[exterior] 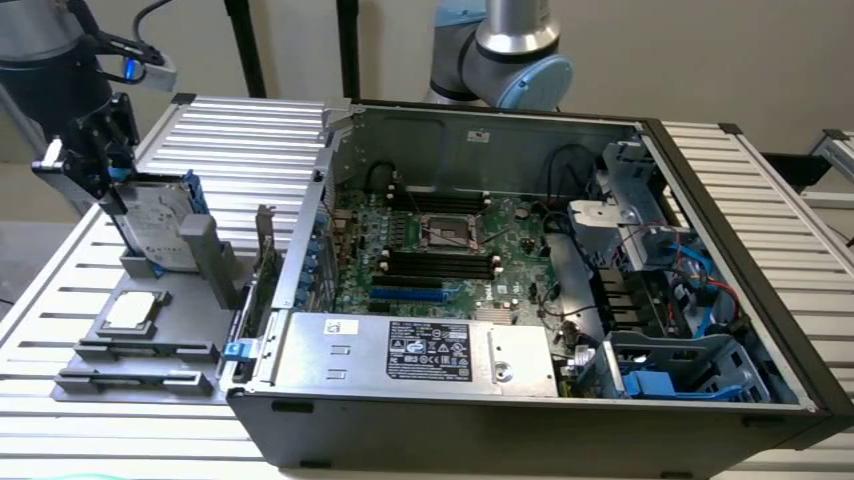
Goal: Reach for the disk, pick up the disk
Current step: 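Pick up the disk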
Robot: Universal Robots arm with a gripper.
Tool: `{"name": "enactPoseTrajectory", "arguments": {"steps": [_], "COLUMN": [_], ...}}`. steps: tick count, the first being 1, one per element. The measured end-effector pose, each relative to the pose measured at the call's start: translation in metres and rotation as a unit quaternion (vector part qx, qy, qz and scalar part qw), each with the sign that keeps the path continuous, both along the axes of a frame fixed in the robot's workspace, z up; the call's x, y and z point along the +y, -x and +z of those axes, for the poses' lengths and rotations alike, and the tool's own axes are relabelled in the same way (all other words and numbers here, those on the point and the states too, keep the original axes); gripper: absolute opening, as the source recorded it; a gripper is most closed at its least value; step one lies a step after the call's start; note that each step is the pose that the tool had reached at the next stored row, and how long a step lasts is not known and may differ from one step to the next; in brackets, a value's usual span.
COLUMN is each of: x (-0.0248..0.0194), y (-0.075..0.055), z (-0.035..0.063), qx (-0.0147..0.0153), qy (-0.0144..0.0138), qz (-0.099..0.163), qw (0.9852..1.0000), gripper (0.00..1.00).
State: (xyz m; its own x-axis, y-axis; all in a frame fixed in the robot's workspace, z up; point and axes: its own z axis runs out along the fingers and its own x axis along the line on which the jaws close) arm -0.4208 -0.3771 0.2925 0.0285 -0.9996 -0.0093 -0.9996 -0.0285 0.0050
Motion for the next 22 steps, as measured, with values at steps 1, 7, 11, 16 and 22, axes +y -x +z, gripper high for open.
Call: {"name": "enactPoseTrajectory", "arguments": {"steps": [1,7,11,16,22], "x": [0.0,0.0,0.0,0.0,0.0], "y": [0.0,0.0,0.0,0.0,0.0], "z": [0.0,0.0,0.0,0.0,0.0], "qx": [0.0,0.0,0.0,0.0,0.0], "qy": [0.0,0.0,0.0,0.0,0.0], "qz": [-0.001,-0.01,-0.016,-0.026,-0.03], "qw": [1.0,1.0,0.9999,0.9997,0.9996], "gripper": [0.51,0.42,0.35,0.33,0.33]}}
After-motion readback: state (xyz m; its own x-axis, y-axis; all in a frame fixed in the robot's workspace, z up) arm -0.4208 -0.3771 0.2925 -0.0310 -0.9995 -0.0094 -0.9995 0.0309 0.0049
